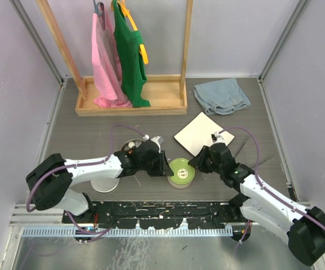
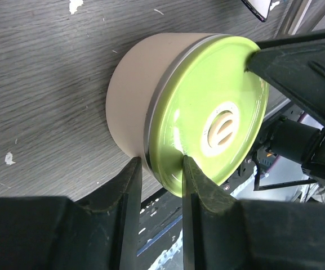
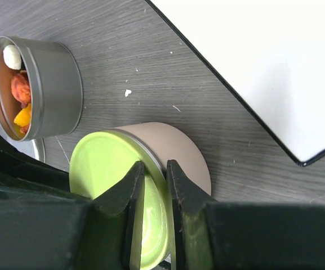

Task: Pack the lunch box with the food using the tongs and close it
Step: Close the box lid on the packing box.

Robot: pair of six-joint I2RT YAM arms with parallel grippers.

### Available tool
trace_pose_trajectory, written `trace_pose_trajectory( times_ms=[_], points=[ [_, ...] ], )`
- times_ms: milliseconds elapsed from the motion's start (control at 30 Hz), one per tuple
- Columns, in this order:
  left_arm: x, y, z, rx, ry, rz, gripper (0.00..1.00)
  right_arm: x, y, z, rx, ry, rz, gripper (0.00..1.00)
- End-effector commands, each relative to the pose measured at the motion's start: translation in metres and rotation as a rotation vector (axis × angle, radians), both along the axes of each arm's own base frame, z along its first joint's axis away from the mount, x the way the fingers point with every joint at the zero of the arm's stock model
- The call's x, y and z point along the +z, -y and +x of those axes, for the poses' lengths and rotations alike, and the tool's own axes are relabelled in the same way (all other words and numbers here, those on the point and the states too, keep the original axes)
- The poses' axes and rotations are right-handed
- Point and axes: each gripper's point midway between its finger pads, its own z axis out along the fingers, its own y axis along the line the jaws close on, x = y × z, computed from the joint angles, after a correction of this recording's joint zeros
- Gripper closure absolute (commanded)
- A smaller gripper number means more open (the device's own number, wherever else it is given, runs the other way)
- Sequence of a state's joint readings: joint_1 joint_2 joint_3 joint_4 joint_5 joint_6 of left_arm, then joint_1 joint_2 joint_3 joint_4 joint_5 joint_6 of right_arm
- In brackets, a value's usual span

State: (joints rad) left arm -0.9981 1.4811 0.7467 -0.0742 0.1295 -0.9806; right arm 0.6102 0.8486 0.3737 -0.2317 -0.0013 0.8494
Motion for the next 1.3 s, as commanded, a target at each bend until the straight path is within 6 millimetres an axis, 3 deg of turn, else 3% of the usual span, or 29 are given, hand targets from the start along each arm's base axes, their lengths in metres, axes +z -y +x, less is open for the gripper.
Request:
trace_pose_trajectory(
  times_ms=[0, 100, 200, 333, 500, 700, 900, 1000, 1067, 1167, 1267],
  points=[
    [-0.075, -0.041, -0.037, -0.07, -0.118, 0.261, 0.8, -0.045, 0.006, -0.036, 0.072, -0.202, 0.015, 0.92],
    [-0.07, -0.038, -0.033, -0.055, -0.112, 0.269, 0.78, -0.034, 0.009, -0.033, 0.075, -0.188, -0.002, 0.75],
    [-0.066, -0.038, -0.03, -0.039, -0.105, 0.273, 0.77, -0.017, 0.026, -0.022, 0.021, -0.134, -0.09, 0.53],
    [-0.063, -0.04, -0.028, -0.027, -0.1, 0.284, 0.74, 0.003, 0.037, -0.018, 0.011, -0.098, -0.152, 0.43],
    [-0.062, -0.041, -0.028, -0.034, -0.098, 0.298, 0.74, -0.007, 0.036, -0.027, -0.016, -0.148, -0.115, 0.43],
    [-0.059, -0.043, -0.026, -0.038, -0.087, 0.308, 0.74, -0.033, 0.03, -0.04, -0.084, -0.183, 0.024, 0.68],
    [-0.056, -0.037, -0.028, -0.068, -0.092, 0.292, 0.76, -0.048, 0.032, -0.039, -0.2, -0.172, 0.142, 0.81],
    [-0.055, -0.035, -0.028, -0.076, -0.091, 0.287, 0.77, -0.039, 0.025, -0.035, -0.198, -0.134, 0.221, 0.8],
    [-0.049, -0.035, -0.026, -0.07, -0.08, 0.281, 0.75, -0.033, 0.027, -0.032, -0.205, -0.115, 0.212, 0.71],
    [-0.034, -0.032, -0.021, -0.057, -0.046, 0.257, 0.66, -0.024, 0.044, -0.028, -0.245, -0.091, 0.106, 0.59],
    [-0.012, -0.029, -0.012, -0.055, 0.01, 0.234, 0.55, -0.003, 0.055, -0.018, -0.238, -0.038, 0.006, 0.53]
  ],
)
